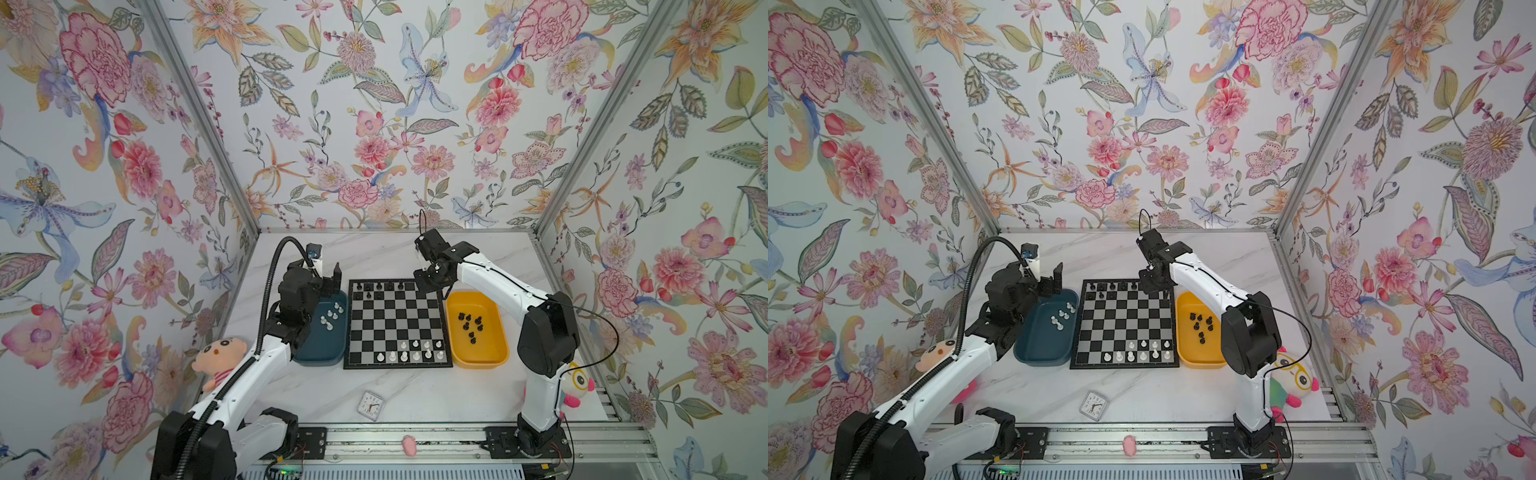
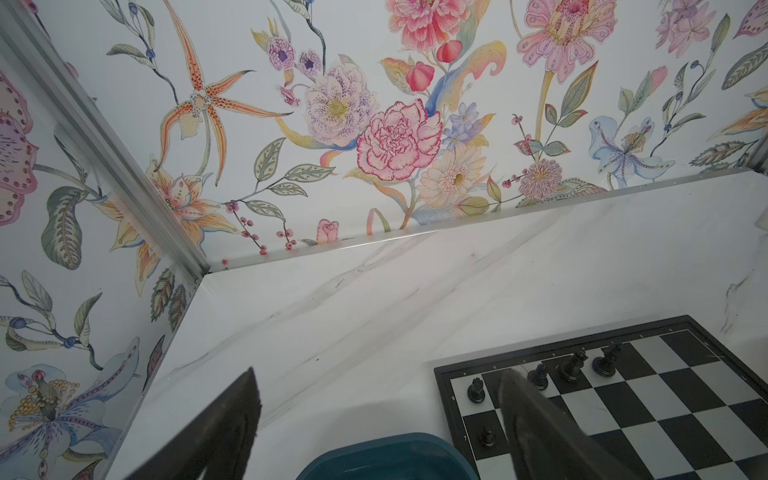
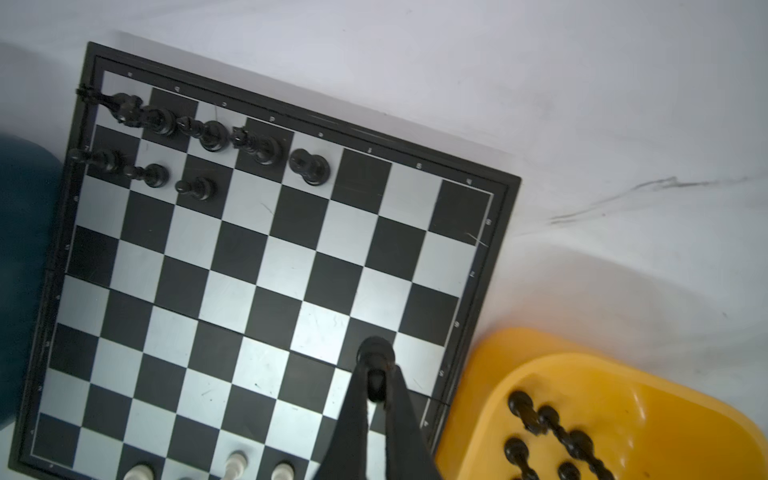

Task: Set up the chess pieces on the board
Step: 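Carry the black pawn with the right gripper over the chessboard's far rows, then lower the black pawn onto its square and open the right gripper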

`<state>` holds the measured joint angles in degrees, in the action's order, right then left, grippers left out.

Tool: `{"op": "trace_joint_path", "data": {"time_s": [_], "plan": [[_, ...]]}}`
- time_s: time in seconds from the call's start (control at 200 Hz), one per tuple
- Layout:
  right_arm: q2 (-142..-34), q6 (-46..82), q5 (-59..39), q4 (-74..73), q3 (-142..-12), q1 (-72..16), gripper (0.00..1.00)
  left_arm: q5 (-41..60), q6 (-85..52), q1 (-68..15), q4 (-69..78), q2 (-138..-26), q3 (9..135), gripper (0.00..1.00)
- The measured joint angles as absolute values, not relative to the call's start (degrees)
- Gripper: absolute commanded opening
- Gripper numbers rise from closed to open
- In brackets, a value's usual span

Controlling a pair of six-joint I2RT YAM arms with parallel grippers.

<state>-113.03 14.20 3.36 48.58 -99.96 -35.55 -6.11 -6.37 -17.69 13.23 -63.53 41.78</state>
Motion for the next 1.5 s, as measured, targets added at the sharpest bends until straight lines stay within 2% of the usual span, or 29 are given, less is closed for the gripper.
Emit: {"op": "trace_joint_path", "data": {"time_s": [0.385, 0.826, 1.496], "plan": [[-123.9, 14.2, 0.4, 48.8, -111.8, -40.2, 0.07, -6.7, -5.3, -17.7, 13.3, -63.0, 40.8, 0.92], [-132.8, 14.2, -0.6, 49.0, -118.9, -41.6, 0.07, -6.9, -4.9, -17.7, 13.3, -62.2, 40.3, 0.92], [-136.6, 14.2, 2.3, 48.9, -121.8, -41.9, 0.09, -6.9, -4.9, -17.7, 13.3, -62.0, 40.1, 0.92]]}}
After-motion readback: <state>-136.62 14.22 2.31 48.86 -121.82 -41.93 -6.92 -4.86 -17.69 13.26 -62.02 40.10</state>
